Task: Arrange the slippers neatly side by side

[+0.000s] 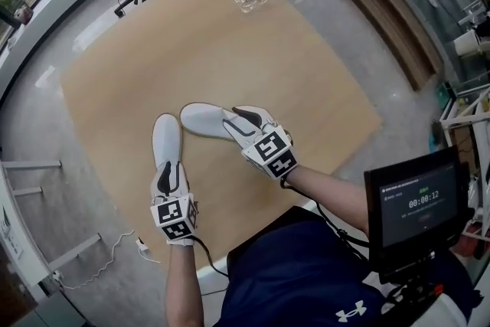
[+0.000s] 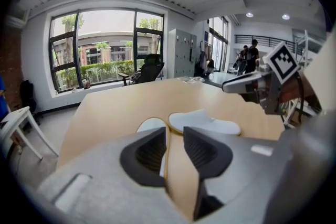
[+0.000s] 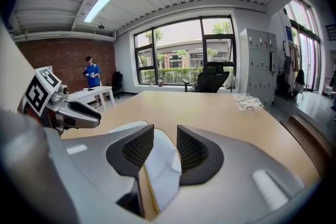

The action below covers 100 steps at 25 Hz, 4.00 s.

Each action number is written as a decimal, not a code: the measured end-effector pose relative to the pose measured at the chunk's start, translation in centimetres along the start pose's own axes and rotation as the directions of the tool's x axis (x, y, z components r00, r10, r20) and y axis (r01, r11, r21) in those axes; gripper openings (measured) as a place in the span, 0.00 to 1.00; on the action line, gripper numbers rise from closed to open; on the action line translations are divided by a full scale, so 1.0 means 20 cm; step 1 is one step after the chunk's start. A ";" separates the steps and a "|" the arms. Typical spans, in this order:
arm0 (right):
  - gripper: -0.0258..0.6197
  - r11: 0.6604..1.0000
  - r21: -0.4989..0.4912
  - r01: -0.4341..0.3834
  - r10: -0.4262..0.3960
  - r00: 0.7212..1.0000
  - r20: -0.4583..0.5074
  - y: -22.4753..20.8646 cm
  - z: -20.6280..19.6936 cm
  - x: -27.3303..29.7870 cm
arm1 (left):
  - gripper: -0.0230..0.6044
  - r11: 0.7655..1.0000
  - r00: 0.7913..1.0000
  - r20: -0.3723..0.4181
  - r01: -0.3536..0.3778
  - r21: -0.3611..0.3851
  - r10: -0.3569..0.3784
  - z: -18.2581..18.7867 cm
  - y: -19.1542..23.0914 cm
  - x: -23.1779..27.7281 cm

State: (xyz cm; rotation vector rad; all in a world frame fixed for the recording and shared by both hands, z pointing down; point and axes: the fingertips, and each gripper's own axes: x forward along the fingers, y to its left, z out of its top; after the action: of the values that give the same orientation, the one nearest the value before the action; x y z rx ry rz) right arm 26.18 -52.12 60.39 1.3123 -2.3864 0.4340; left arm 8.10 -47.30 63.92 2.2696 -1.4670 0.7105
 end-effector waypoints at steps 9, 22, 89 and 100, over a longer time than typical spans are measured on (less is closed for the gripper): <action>0.32 0.990 -0.115 -0.080 0.069 0.993 -0.096 -0.03 -0.11 0.09 | 0.23 1.000 0.995 -0.096 -0.022 0.002 0.022 -0.08 0.05 0.05; 0.43 0.896 -0.282 -0.343 0.254 0.917 -0.308 0.00 -0.42 0.35 | 0.27 0.989 0.965 -0.255 0.090 0.114 -0.058 -0.40 0.24 0.24; 0.38 0.987 0.054 0.150 -0.115 0.906 -0.408 0.18 -0.74 0.21 | 0.27 0.989 0.950 -0.311 -0.021 -0.143 -0.025 -0.53 -0.31 0.22; 0.38 0.986 0.073 0.151 -0.105 0.896 -0.432 0.20 -0.75 0.22 | 0.27 0.993 0.947 -0.321 -0.034 -0.109 -0.003 -0.52 -0.33 0.26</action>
State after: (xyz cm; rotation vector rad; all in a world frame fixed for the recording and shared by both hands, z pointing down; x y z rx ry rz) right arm 23.30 -46.57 75.32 1.2562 -1.9241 0.7340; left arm 13.67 -42.93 75.32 1.9492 -1.3339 0.9267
